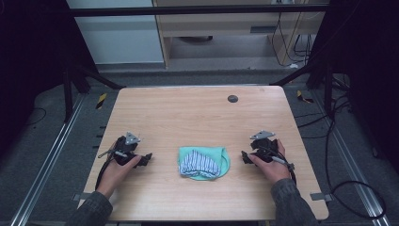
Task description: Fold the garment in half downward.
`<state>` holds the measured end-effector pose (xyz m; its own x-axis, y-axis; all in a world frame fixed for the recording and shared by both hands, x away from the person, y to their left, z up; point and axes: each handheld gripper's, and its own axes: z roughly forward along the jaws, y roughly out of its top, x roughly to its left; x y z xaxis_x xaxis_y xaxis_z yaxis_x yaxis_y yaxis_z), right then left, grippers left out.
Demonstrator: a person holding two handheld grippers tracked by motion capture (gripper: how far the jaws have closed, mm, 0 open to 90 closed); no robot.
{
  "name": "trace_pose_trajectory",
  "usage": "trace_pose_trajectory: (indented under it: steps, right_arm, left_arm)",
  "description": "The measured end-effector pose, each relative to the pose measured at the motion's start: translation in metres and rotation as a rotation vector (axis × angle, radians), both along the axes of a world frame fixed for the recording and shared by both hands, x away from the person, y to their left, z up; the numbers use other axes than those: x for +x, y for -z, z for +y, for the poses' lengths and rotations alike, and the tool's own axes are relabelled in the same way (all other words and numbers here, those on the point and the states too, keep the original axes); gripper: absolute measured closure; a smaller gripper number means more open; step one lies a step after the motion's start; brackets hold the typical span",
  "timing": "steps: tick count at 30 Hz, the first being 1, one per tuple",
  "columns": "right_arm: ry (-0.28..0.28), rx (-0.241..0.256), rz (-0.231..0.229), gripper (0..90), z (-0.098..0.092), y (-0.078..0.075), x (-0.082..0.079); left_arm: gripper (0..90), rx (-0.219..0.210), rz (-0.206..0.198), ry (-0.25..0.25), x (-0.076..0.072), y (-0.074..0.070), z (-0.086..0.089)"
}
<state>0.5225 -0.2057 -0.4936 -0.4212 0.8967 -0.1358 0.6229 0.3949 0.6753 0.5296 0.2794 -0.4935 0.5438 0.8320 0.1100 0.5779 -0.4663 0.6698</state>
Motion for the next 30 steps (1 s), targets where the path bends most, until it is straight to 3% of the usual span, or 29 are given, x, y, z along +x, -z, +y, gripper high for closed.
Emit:
trace_pose_trajectory:
  steps: [3,10,17,21,23,25,30]
  right_arm:
    - [0.039,0.022,0.008,7.3,-0.006,0.002,0.006]
    - [0.098,0.059,0.003,7.7,-0.013,0.007,0.015]
    - [0.116,0.069,0.011,6.6,-0.013,0.010,0.017]
    - [0.146,0.107,0.019,4.4,-0.014,0.013,0.019]
    - [0.158,0.131,0.021,1.9,-0.015,0.015,0.020]
    - [0.162,0.144,-0.007,0.4,-0.015,0.018,0.019]
    - [0.198,0.144,-0.010,0.2,-0.013,0.018,0.016]
  left_arm:
    - [7.9,0.010,0.002,-0.014,0.005,0.003,0.002]
    - [6.2,-0.023,0.000,-0.039,0.014,0.006,0.006]
    - [3.8,-0.069,0.006,-0.047,0.017,0.010,0.008]
    - [2.0,-0.111,-0.007,-0.057,0.019,0.014,0.009]
    - [1.6,-0.105,-0.004,-0.053,0.019,0.014,0.010]
    - [1.5,-0.113,-0.004,-0.048,0.020,0.014,0.010]
    - [0.0,-0.110,0.002,-0.067,0.017,0.014,0.012]
